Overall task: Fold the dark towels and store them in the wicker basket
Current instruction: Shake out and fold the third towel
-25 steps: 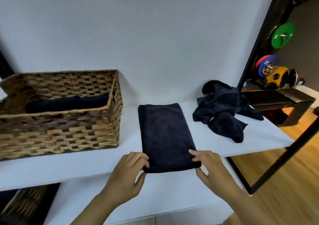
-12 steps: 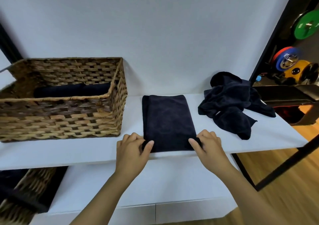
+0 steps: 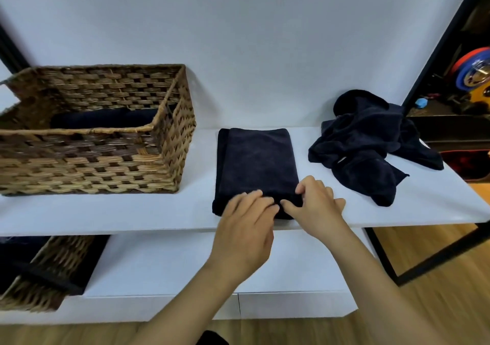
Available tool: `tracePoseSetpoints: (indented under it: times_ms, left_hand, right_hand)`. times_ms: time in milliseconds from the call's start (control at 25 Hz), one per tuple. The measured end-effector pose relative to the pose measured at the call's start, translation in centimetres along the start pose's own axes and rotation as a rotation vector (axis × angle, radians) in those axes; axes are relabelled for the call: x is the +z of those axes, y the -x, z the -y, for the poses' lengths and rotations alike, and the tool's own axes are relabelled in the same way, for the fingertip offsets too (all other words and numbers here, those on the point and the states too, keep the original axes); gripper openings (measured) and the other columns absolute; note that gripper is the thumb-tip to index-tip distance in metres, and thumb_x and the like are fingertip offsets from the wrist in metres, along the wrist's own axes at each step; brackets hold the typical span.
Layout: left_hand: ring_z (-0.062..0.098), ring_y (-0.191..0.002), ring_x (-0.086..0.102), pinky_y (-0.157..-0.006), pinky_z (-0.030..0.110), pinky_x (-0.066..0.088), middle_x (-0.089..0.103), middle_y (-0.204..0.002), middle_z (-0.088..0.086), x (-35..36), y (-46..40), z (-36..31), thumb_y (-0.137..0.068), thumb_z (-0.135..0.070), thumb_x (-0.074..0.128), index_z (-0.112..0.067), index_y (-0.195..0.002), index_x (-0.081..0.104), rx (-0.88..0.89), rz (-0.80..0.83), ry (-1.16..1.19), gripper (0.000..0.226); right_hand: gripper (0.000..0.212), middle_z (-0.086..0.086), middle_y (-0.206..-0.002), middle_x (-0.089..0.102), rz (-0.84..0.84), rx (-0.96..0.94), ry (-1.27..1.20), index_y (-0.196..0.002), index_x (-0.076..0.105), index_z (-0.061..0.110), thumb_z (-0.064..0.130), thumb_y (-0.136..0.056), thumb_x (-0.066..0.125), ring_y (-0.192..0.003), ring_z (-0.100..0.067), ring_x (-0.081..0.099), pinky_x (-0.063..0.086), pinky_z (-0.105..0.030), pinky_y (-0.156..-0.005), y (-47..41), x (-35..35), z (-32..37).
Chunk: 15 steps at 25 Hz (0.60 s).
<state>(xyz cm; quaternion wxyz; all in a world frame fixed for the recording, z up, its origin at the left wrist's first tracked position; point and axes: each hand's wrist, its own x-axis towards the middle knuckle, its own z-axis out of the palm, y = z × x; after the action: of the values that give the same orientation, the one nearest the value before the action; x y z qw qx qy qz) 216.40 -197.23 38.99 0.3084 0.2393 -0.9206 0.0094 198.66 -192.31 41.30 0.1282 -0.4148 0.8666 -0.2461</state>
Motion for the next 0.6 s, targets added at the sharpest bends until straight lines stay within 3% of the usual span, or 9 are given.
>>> tracePoseSetpoints:
  times_ms: [200,320,360,440,520,600]
  left_hand:
    - [0.016,-0.110,0.063,-0.094,0.034,0.055,0.070,-0.119,-0.004,1.8,0.7,2.3,-0.087,-0.015,0.076,-0.015,-0.123,0.071,-0.144,0.058,0.150,0.036]
    - [0.015,-0.101,0.062,-0.088,0.030,0.055,0.071,-0.110,-0.006,1.4,0.1,3.1,-0.085,-0.015,0.080,-0.016,-0.119,0.074,-0.138,0.058,0.190,0.034]
    - [0.015,-0.099,0.062,-0.086,0.030,0.055,0.072,-0.108,-0.006,1.3,-0.1,3.2,-0.085,-0.015,0.080,-0.016,-0.117,0.075,-0.139,0.058,0.200,0.033]
    - [0.016,-0.095,0.062,-0.084,0.029,0.053,0.073,-0.104,-0.006,1.3,-0.8,3.2,-0.084,-0.013,0.080,-0.016,-0.113,0.076,-0.136,0.065,0.200,0.030]
    - [0.016,-0.086,0.060,-0.076,0.030,0.051,0.073,-0.097,-0.005,1.6,-1.3,2.8,-0.081,-0.007,0.078,-0.014,-0.104,0.077,-0.096,0.050,0.174,0.023]
    - [0.015,-0.083,0.057,-0.072,0.031,0.051,0.071,-0.094,-0.005,1.7,-1.4,2.8,-0.084,-0.008,0.070,-0.013,-0.099,0.075,-0.052,0.031,0.189,0.017]
  right_hand:
    - [0.038,0.010,-0.104,0.042,0.028,0.038,0.047,-0.098,0.043,0.031,0.063,-0.086,0.061,-0.103,-0.016,0.038,0.025,-0.037,-0.089,0.1,-1.2,-1.5]
    - [0.025,0.008,-0.107,0.044,-0.057,0.034,0.022,-0.099,0.046,0.029,0.045,-0.092,0.063,-0.104,-0.019,0.042,0.026,-0.036,-0.089,0.6,-1.1,-2.2]
    - [0.017,0.007,-0.107,0.047,-0.202,-0.061,0.004,-0.100,0.049,0.026,0.031,-0.093,0.063,-0.102,-0.020,0.044,0.029,-0.036,-0.088,1.1,-1.0,-2.0]
    - [0.011,0.002,-0.107,0.056,-0.434,-0.431,-0.048,-0.099,0.060,0.017,0.009,-0.092,0.058,-0.098,-0.021,0.048,0.039,-0.036,-0.086,2.5,-0.3,-0.9]
    - [0.023,-0.003,-0.108,0.065,-0.384,-0.776,-0.025,-0.105,0.069,0.009,0.009,-0.092,0.050,-0.098,-0.020,0.055,0.047,-0.033,-0.087,3.5,1.4,0.0]
    - [0.030,-0.002,-0.112,0.068,-0.288,-0.834,0.061,-0.116,0.069,0.007,0.017,-0.094,0.052,-0.098,-0.020,0.060,0.053,-0.035,-0.086,3.4,3.0,-0.4]
